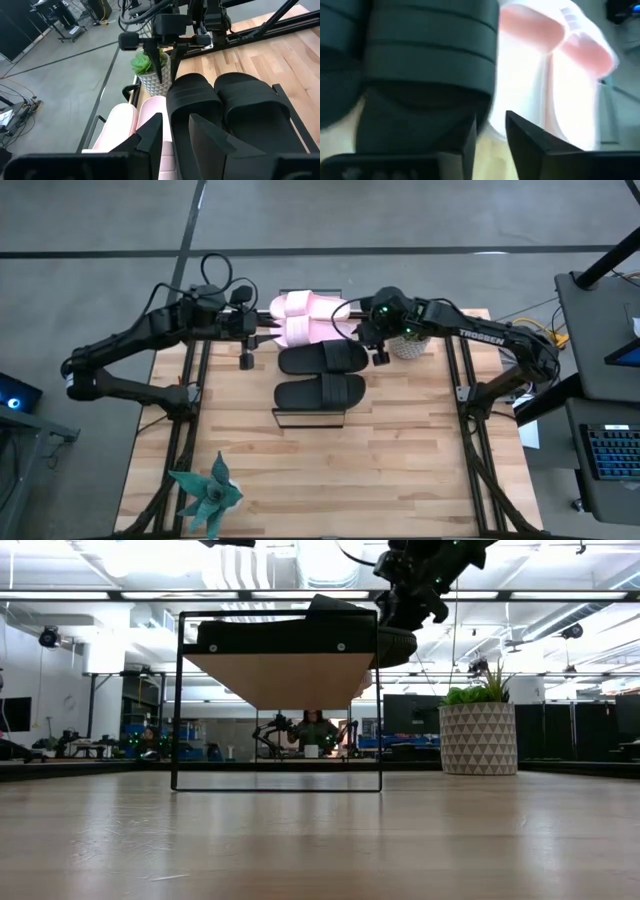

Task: Pick and place slides into the shelf
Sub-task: Put the black slide on the shelf

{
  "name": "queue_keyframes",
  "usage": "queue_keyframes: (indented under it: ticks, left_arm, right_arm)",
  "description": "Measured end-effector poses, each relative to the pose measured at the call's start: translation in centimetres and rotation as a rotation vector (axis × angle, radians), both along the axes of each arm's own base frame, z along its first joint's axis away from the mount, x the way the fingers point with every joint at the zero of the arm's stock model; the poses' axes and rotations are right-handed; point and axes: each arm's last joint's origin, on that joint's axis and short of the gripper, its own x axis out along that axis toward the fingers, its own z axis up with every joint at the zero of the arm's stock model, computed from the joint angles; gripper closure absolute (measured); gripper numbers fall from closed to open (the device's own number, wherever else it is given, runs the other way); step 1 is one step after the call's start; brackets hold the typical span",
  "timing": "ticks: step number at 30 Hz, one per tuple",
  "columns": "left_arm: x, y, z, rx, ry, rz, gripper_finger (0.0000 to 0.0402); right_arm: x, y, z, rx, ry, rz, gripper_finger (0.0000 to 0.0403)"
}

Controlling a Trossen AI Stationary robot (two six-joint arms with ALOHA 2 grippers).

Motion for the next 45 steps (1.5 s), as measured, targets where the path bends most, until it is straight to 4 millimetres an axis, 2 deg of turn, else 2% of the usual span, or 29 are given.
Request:
queue_keyframes:
  ticks: [5,11,16,22,25,30,45]
  left_arm:
    - [-0.6,-0.2,0.1,-0.003,0.003,0.001,0.0320]
    - [-1.1,-0.4,0.0,-0.012,0.021,0.002,0.0320]
    - [-1.1,-0.4,-0.3,-0.049,0.043,0.014,0.0320]
    - [-1.2,-0.4,-0.3,-0.068,0.037,0.022,0.0320]
    - [-1.1,-0.4,-0.3,-0.069,0.037,0.022,0.0320]
    - [-1.1,-0.4,-0.3,-0.069,0.040,0.022,0.0320]
    - [-1.1,-0.4,-0.4,-0.071,0.041,0.022,0.0320]
  right_arm:
    - [-0.9,1.1,0.2,-0.108,0.030,0.070,0.0261]
    - [-1.5,3.3,0.1,-0.277,-0.071,0.222,0.0257]
    - [-3.1,5.3,-1.1,-0.452,-0.198,0.326,0.0272]
    - [-4.8,5.9,-4.3,-0.642,-0.292,0.380,0.0287]
    - [-4.7,5.9,-5.5,-0.719,-0.329,0.396,0.0289]
    - [-4.2,5.7,-6.4,-0.775,-0.345,0.406,0.0282]
    - [-2.2,5.0,-6.8,-0.744,-0.305,0.418,0.0266]
